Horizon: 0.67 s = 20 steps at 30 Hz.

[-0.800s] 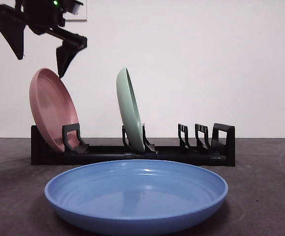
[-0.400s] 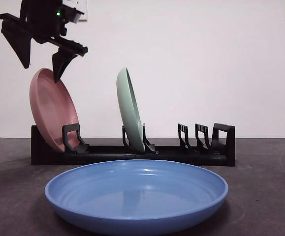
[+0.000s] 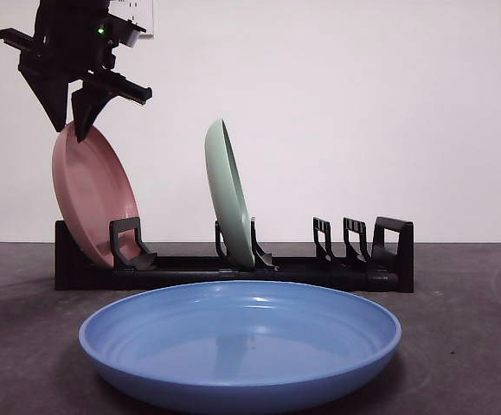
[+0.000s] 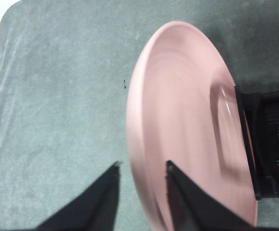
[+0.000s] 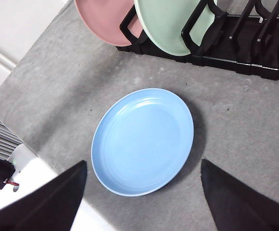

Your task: Place the plate

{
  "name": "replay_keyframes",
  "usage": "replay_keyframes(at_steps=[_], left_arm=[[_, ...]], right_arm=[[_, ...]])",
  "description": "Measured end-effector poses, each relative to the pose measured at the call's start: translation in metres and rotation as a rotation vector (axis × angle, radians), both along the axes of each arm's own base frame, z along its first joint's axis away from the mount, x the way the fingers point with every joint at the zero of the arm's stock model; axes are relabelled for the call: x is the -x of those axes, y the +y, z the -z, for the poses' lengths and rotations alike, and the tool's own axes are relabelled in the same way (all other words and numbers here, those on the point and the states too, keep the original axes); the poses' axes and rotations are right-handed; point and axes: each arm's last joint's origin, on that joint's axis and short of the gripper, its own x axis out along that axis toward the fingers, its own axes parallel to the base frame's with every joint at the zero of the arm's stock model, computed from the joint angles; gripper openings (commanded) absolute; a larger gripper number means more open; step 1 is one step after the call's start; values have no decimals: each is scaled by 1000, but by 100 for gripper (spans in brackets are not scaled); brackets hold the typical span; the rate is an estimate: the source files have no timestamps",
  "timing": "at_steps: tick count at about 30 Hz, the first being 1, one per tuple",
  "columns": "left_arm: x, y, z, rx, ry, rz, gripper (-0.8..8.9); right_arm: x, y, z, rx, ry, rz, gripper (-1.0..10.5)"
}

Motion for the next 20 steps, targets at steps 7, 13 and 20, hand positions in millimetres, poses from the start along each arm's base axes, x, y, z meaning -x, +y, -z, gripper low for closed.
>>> replay_keyframes(at_steps=[7, 13, 20], left_arm=[[-1, 0, -1, 2, -13, -5, 40], [-2, 0, -2, -3, -38, -20, 5], [-2, 0, -3, -26, -43, -31, 5]], right_arm=[[0, 0, 0, 0, -1, 0, 374], [0, 0, 0, -1, -3, 0, 374], [-1, 0, -1, -2, -10, 0, 374]])
